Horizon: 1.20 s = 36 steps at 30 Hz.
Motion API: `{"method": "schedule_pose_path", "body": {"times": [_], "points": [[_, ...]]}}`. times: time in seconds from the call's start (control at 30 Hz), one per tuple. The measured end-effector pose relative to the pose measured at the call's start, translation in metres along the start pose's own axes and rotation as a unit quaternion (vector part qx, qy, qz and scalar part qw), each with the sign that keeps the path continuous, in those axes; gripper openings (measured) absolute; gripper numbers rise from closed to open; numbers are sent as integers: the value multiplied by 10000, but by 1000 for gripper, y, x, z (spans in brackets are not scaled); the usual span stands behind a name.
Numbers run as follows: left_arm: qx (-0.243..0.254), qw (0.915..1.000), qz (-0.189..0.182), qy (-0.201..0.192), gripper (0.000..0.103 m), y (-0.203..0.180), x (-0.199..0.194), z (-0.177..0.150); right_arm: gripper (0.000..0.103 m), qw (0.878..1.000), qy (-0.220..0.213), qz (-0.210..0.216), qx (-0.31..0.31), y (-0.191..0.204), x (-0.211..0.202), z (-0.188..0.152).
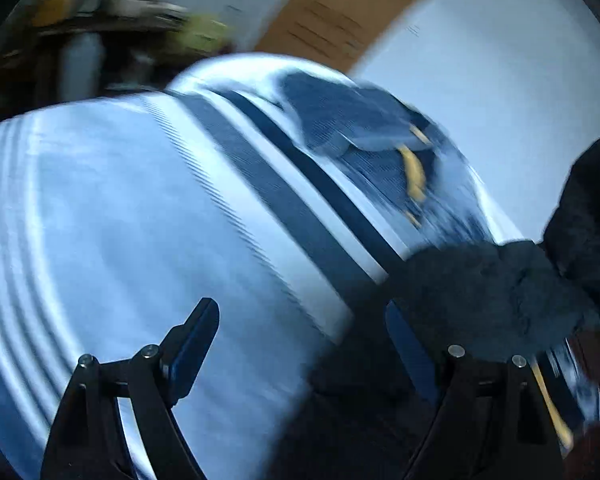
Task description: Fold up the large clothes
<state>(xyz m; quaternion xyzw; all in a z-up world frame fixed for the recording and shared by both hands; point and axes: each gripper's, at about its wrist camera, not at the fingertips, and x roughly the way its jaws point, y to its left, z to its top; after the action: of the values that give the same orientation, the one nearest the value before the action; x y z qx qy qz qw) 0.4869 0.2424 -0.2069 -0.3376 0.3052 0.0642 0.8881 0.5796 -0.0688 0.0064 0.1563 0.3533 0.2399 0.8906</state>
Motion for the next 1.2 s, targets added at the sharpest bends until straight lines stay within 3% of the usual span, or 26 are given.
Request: {"method": "schedule_pose_path", "body": {"times": [0.2, 0.33, 0.4, 0.53, 0.6, 0.63, 0.7, 0.77, 0.9, 1.0, 1.03, 1.13, 1.2], "points": [[942, 9935, -225, 595, 86, -71, 38, -44, 8, 9921, -231, -64, 1231, -137, -51, -38], [1002, 9903, -252, 930, 86, -85, 64, -52, 8, 9742, -68, -168, 2251, -244, -50, -99], [977, 9887, -31, 1135, 86, -86, 78, -55, 8, 9681, 63, -393, 2472, -278, -43, -126], [1385, 9766, 660, 1504, 86, -83, 104, -76, 14, 9537, 561, -867, 2823, -339, -27, -173], [1254, 9787, 617, 1506, 86, -80, 102, -79, 29, 9520, 479, -834, 2907, -347, -38, -189], [1206, 9791, 535, 1549, 86, -81, 99, -79, 48, 9532, 372, -850, 2879, -345, -49, -194], [1253, 9789, 478, 1543, 86, -85, 94, -80, 75, 9545, 152, -971, 2816, -340, -64, -202], [1398, 9767, 545, 1531, 86, -89, 95, -83, 75, 9570, 12, -878, 2766, -335, -73, -203], [1509, 9746, 559, 1556, 86, -91, 99, -89, 72, 9487, 129, -948, 3014, -348, -60, -200], [1574, 9743, 592, 1501, 86, -91, 98, -90, 17, 9364, 323, -1339, 3229, -360, -57, -190], [1588, 9742, 619, 1478, 86, -90, 99, -90, 17, 9335, 275, -1343, 3312, -362, -59, -187], [1631, 9728, 658, 1510, 86, -89, 104, -92, 15, 9304, 239, -1960, 3089, -363, -63, -174], [1673, 9720, 713, 1491, 86, -90, 106, -93, 15, 9317, 462, -1947, 3031, -372, -49, -173]]}}
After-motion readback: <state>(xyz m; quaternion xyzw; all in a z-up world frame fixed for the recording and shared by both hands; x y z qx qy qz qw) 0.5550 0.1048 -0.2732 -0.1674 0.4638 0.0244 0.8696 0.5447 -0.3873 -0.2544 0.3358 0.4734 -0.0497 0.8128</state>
